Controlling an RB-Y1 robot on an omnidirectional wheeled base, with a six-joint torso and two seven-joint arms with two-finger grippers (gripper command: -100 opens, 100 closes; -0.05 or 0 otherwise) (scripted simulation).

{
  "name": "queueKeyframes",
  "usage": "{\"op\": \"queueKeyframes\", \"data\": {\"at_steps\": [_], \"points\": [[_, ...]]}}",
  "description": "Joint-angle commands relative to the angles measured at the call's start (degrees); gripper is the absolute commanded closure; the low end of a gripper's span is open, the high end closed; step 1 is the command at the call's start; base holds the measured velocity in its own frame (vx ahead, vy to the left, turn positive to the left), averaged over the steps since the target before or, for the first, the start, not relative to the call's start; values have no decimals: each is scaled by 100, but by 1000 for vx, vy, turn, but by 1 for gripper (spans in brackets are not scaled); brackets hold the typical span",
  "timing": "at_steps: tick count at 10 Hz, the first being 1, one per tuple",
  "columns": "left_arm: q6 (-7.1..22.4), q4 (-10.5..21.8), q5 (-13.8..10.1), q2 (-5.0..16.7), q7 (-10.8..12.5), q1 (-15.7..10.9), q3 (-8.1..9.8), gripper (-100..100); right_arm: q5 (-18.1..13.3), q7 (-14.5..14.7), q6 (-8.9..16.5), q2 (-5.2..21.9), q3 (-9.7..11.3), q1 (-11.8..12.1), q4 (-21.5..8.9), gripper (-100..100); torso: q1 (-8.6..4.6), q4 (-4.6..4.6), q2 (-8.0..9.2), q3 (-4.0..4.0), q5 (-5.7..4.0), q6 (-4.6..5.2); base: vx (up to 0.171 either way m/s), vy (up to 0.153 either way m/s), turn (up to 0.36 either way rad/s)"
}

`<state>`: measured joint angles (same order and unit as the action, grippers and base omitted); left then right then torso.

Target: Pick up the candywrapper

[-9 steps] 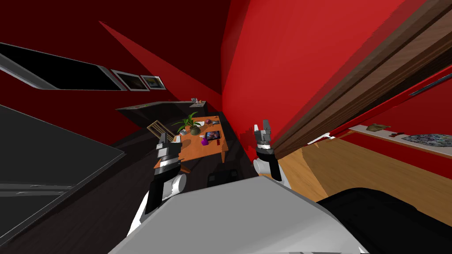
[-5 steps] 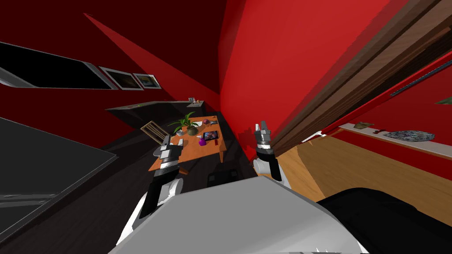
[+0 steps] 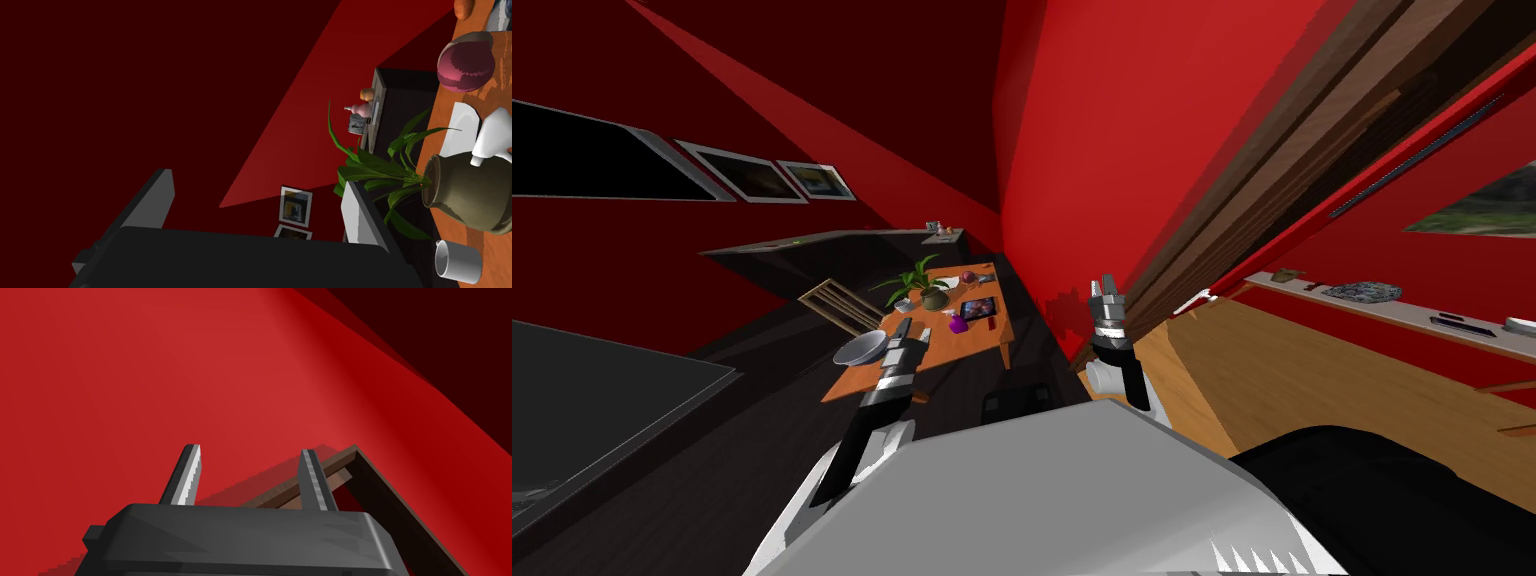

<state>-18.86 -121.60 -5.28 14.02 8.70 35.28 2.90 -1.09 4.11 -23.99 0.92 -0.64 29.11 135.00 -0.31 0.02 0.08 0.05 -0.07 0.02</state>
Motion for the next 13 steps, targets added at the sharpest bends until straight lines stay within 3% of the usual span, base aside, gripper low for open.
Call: {"op": "queueKeyframes", "data": {"at_steps": [1,6,7,8,9,10,11,13], "points": [[55,109,-42,193,20,39,11,-100,0,0,0,0,0,0,0,0,0,0,0,0,0,0,-11,-67,-57],[367,803,-295,1101,68,405,-107,-100,0,0,0,0,0,0,0,0,3,0,1,0,1,-1,-13,-95,-163],[367,803,-295,1169,68,405,-107,-100,0,0,0,0,0,0,0,0,-3,0,-1,0,-1,0,4,-72,-109],[445,999,-371,1395,79,492,-162,-100,0,0,0,0,-1,1,0,0,6,0,-3,-2,0,-3,2,-71,-138],[445,999,-371,1420,79,492,-162,-100,0,0,0,0,0,0,0,0,7,-1,-3,-2,2,-1,3,-66,-114],[522,1200,-450,1610,89,573,-231,-100,0,0,0,0,-1,1,0,0,10,0,-4,-2,1,-3,17,-71,-204],[522,1200,-450,1671,89,573,-231,-100,0,0,0,0,0,0,0,0,9,-1,-7,-4,1,-1,15,-59,-110],[667,1618,-622,2062,106,715,-407,-100,0,0,0,0,0,0,0,0,9,-2,-8,-5,2,0,21,-92,-267]]}}
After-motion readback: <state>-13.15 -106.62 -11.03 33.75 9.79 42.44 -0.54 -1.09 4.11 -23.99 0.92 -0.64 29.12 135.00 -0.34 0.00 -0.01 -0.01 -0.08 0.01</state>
